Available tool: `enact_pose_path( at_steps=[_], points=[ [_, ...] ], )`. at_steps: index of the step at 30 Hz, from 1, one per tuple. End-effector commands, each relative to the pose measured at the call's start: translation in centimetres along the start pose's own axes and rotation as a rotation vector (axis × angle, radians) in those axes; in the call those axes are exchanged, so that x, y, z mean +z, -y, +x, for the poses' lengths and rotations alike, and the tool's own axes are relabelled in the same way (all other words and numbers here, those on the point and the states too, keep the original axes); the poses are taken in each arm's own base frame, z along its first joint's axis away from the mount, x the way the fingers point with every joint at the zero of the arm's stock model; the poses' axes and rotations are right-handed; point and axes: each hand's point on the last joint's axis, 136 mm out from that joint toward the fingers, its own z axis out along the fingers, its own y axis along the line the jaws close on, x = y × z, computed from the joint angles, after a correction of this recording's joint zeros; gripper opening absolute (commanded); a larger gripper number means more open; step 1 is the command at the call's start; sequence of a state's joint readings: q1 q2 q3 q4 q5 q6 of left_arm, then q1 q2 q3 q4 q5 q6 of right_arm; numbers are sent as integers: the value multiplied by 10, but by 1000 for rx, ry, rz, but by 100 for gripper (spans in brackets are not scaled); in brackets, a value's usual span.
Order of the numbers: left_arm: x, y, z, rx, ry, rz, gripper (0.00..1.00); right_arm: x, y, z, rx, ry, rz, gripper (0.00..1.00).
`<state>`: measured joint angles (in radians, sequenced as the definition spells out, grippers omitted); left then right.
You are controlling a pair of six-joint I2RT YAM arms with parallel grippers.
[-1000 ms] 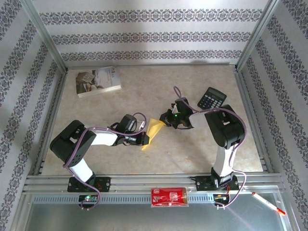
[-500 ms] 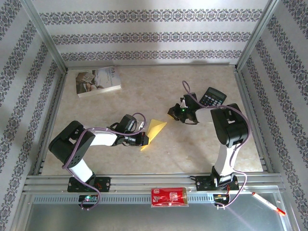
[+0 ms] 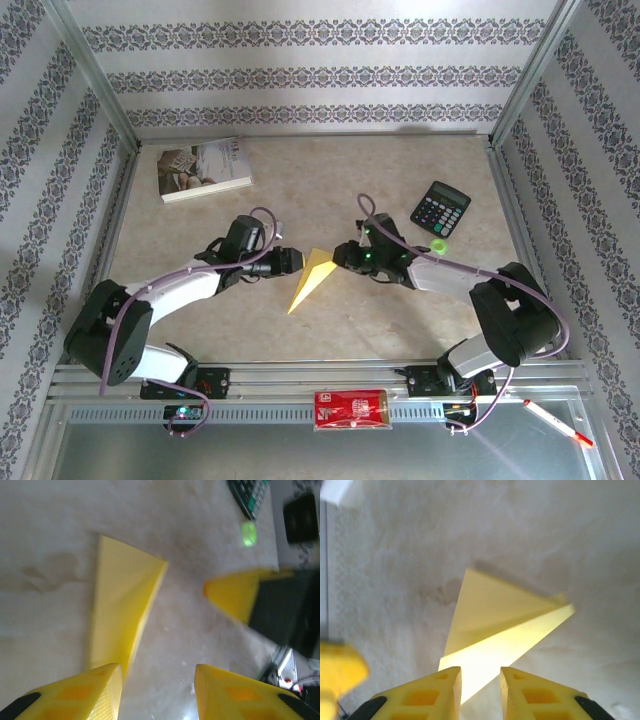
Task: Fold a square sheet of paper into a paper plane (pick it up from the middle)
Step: Fold the wing for the fifth time at the center of the table, then move a paper plane to the center of the table.
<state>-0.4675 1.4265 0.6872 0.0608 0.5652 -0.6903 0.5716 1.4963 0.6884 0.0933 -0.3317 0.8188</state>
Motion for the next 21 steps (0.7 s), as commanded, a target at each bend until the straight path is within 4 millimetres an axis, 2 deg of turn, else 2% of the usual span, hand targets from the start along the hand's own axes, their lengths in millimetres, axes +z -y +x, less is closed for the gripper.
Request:
enact_pose_path(
  at_steps=[1,3,8,13,21],
  points=[
    [14,-14,0,-74,-76,-22,42,8,18,10,31,12,73,28],
    [26,-11,2,-73,-128,12,41,12,18,15,33,-1,65,28],
    [44,-22,6,-72,-180,-9,41,23,13,31,53,-38,26,33],
    [49,-39,15,-93,-195,-63,39,29,6,42,68,-29,40,50],
    [58,-32,34,-138,-249,15,28,38,-6,42,105,12,18,62]
  ],
)
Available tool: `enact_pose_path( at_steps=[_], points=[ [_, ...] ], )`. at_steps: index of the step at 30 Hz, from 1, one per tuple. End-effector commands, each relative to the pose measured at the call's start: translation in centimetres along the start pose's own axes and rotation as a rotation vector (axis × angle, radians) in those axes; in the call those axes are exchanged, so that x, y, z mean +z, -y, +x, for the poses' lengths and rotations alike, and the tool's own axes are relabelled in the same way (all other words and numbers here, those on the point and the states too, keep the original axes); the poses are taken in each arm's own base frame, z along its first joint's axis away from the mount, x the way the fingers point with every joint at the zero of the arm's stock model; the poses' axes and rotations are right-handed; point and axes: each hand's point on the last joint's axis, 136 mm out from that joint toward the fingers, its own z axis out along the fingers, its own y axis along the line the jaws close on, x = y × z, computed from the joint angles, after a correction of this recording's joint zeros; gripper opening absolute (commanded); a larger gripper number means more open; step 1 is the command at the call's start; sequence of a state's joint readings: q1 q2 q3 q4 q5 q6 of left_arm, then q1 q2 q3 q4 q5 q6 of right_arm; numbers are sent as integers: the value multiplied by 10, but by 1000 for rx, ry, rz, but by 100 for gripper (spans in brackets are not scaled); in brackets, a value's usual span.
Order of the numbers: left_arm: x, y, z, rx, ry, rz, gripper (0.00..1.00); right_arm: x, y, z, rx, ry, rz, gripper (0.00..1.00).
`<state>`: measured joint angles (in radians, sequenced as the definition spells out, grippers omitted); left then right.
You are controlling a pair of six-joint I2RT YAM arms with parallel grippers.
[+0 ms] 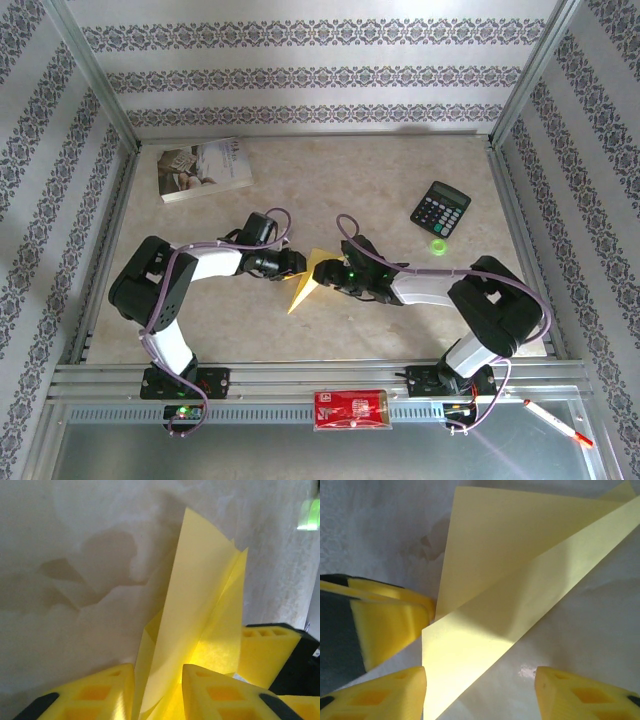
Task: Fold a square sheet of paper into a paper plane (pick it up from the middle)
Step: Move a paper plane to the center of the table.
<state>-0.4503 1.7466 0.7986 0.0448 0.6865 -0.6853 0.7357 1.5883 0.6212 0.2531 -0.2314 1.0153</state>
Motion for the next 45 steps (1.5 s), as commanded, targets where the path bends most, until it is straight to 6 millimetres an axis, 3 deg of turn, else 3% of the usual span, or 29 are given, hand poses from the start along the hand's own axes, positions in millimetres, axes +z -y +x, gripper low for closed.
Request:
enact_pose_path(
  at_steps=[1,10,17,26,34,40,45],
  points=[
    [8,7,14,-13,-41,55,26,5,-5,-5,25,48,3,63],
    [7,6,21,-31,-37,74,15,5,-8,-12,58,109,41,70],
    [6,9,20,-27,-29,82,14,6,8,-7,77,109,147,70],
    [0,12,21,-14,-19,73,14,-11,19,-9,0,130,322,68],
    [-7,9,20,18,-5,17,14,-23,21,-10,-31,146,349,59],
    [-9,9,19,26,3,9,14,-29,28,-7,-26,149,356,58],
    [-12,14,18,38,10,20,16,-28,35,-3,-8,139,349,50]
  ],
)
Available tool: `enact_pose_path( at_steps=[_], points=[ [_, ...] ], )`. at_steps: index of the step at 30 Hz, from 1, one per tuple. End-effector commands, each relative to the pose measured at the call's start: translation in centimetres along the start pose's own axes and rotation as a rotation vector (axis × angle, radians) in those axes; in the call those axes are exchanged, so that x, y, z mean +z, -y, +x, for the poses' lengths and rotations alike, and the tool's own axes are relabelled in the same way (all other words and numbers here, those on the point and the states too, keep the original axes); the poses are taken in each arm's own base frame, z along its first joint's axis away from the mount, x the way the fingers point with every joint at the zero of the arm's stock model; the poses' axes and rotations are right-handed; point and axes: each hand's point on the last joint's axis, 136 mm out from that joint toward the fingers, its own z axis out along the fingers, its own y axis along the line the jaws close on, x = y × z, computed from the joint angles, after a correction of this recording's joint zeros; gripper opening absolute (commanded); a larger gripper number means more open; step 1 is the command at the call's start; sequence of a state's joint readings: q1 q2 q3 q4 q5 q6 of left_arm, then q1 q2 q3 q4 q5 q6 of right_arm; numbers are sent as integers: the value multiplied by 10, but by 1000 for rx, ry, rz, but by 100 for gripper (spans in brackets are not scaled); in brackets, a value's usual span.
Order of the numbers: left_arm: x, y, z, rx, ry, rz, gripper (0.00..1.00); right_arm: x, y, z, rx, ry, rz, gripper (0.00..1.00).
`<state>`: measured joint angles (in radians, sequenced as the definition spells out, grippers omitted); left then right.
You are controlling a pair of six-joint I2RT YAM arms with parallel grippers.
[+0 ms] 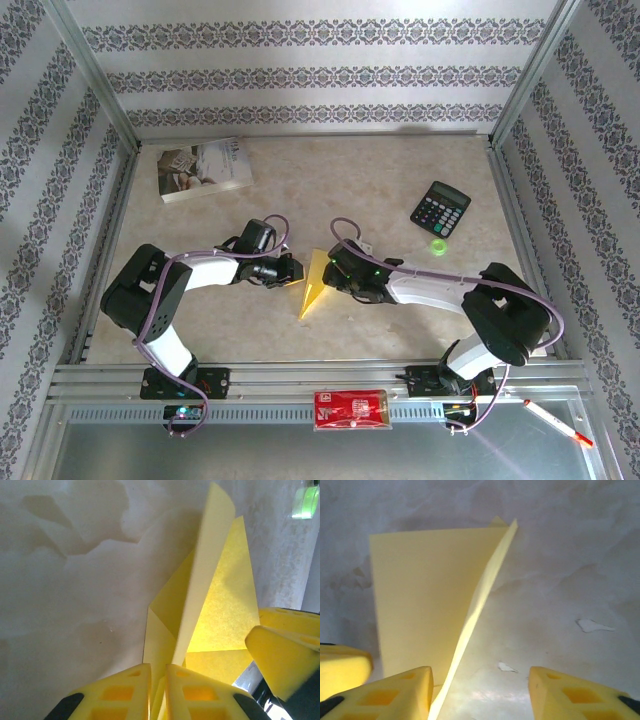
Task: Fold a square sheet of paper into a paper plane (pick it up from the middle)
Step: Move a paper plane to the center of the table.
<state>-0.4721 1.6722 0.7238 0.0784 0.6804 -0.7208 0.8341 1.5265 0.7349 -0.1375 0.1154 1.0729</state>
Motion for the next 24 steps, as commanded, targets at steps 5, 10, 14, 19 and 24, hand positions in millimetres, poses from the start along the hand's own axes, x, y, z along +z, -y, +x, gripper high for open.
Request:
enact_pose_path(
  at_steps=[5,10,14,19,24],
  points=[
    [-8,13,1,43,9,6,21,3,10,3,8,-5,4,37],
    [-9,22,0,40,17,52,31,6,9,0,33,-10,-71,19],
    [-8,26,-2,37,17,72,36,8,5,-2,16,-21,-128,6],
    [-3,36,3,56,-6,99,41,12,9,-2,21,-40,-147,1],
    [5,30,6,51,-23,65,46,15,13,0,24,-48,-143,0]
  ],
)
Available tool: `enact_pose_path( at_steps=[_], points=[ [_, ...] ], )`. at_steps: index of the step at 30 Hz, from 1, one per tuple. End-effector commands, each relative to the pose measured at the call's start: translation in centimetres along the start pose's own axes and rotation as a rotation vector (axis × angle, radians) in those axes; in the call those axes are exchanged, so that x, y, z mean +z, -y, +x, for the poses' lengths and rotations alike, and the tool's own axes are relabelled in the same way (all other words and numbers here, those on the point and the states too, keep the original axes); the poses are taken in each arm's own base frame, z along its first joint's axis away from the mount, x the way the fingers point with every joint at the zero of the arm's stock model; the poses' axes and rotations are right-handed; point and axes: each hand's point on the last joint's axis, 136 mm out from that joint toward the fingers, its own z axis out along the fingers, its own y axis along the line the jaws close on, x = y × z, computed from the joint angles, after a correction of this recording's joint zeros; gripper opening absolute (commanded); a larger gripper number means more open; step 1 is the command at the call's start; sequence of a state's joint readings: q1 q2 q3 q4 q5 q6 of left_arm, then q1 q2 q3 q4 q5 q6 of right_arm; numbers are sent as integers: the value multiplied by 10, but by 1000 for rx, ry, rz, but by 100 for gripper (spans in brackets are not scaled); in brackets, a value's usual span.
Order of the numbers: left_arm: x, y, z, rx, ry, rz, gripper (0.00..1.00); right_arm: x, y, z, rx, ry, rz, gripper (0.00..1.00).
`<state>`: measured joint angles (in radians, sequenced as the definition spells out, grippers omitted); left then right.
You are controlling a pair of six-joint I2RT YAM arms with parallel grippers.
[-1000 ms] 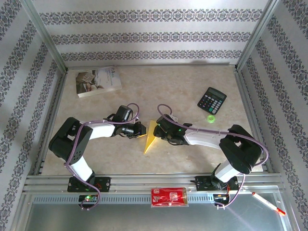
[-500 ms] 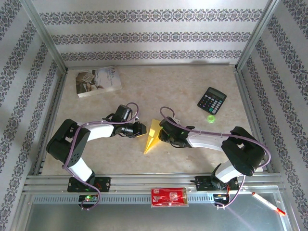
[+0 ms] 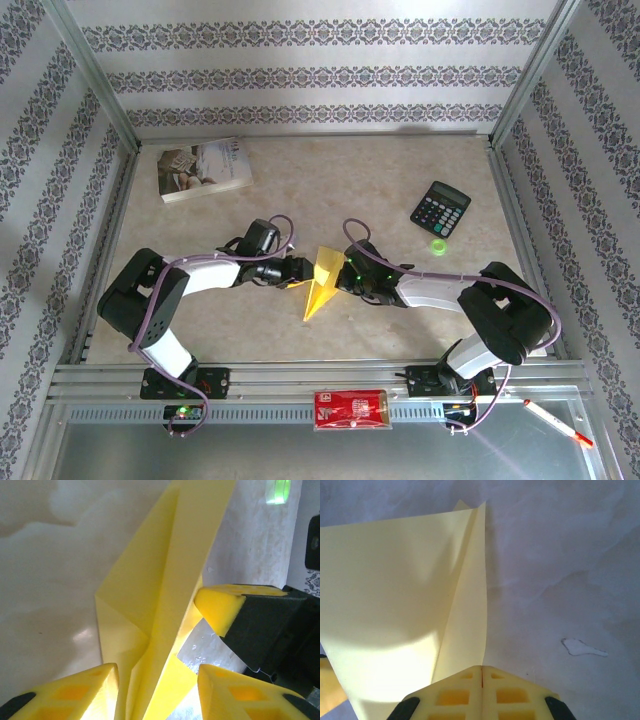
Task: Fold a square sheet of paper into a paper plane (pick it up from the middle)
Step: Move a paper plane to the center of the table.
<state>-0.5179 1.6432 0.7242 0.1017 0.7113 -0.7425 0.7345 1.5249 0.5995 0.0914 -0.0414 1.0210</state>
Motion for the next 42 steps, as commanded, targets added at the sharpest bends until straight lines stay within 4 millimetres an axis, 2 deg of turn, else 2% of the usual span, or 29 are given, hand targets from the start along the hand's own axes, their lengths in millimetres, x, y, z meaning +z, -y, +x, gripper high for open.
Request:
enact_pose_path(
  at_steps=[1,4,7,11,17,20,29,33,42],
  points=[
    [3,3,-7,12,14,-10,47,2,5,2,-7,-9,-9,0],
    [-3,6,-11,9,60,15,50,4,17,2,8,-16,19,0],
    [-12,11,-14,7,88,44,58,7,27,5,3,-55,35,0],
    [-15,7,-14,-12,96,44,59,13,28,9,-61,-136,0,0],
    [-5,-8,-8,-38,55,-18,52,21,41,9,-85,-165,20,1],
    [0,-9,-8,-54,36,-15,43,23,50,6,-75,-162,33,0],
    [13,-22,-5,-60,-9,-80,27,25,51,6,-66,-166,22,0],
    [14,-25,-4,-34,-20,-121,27,24,50,5,-65,-160,19,0],
    [34,-20,11,-40,-90,-88,26,23,51,1,-55,-149,16,0]
  ],
)
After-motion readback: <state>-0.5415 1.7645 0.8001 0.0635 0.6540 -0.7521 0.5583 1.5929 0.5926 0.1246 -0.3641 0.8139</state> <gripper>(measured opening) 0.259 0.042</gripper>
